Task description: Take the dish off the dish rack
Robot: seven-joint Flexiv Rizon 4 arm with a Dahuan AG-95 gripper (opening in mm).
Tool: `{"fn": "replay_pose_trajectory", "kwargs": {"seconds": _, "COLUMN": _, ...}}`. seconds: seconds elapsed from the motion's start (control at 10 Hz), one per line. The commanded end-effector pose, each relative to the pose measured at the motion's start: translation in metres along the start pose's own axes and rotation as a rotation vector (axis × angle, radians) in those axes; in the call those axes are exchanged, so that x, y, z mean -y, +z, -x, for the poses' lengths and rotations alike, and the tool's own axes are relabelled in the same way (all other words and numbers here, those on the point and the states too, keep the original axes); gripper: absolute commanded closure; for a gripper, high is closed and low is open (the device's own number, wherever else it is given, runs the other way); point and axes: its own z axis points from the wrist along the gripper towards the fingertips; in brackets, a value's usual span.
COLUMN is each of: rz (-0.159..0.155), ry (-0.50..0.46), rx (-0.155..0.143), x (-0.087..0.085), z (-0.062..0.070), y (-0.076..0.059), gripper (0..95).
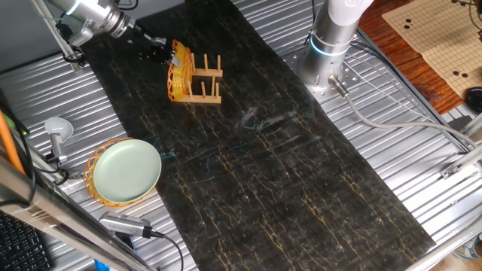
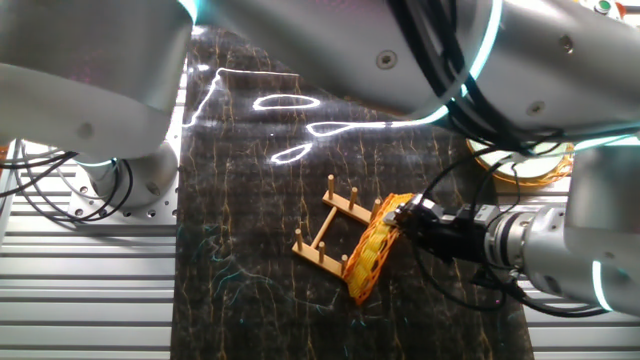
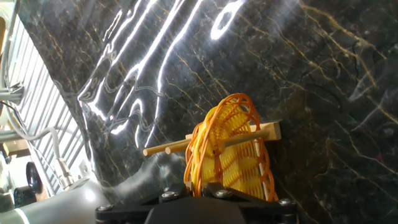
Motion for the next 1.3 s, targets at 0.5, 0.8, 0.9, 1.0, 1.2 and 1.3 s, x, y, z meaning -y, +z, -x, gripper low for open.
{"fn": "replay_pose_trajectory", "kwargs": {"seconds": 0.5, "rz": 0.013, "ry": 0.019, "rx": 0.002, "x": -0.0018, "z": -0.0007, "y": 0.001, "gripper": 95.0}}
{"fn": "replay_pose_trajectory", "kwargs": {"seconds": 0.8, "rz": 0.022, "ry": 0.028, "rx": 0.002, "x": -0.0024, "z": -0.001, "y": 0.0012, "gripper": 95.0}}
{"fn": "replay_pose_trajectory", "kwargs": {"seconds": 0.9, "rz": 0.022, "ry": 0.03, "rx": 0.002, "x": -0.0024, "z": -0.001, "y": 0.0012, "gripper": 95.0}}
{"fn": "replay_pose_trajectory", "kwargs": {"seconds": 1.0, "rz": 0.026, "ry": 0.034, "rx": 0.003, "x": -0.0025, "z": -0.001, "y": 0.0011, "gripper": 95.0}}
{"fn": "replay_pose_trajectory", "kwargs": {"seconds": 1.2, "rz": 0.039, "ry": 0.04, "rx": 0.009, "x": -0.0032, "z": -0.0012, "y": 0.0006, "gripper": 95.0}}
{"fn": "replay_pose_trajectory", "kwargs": {"seconds": 1.3, "rz": 0.04, "ry": 0.041, "rx": 0.01, "x": -0.0036, "z": -0.0014, "y": 0.0002, "gripper": 95.0}}
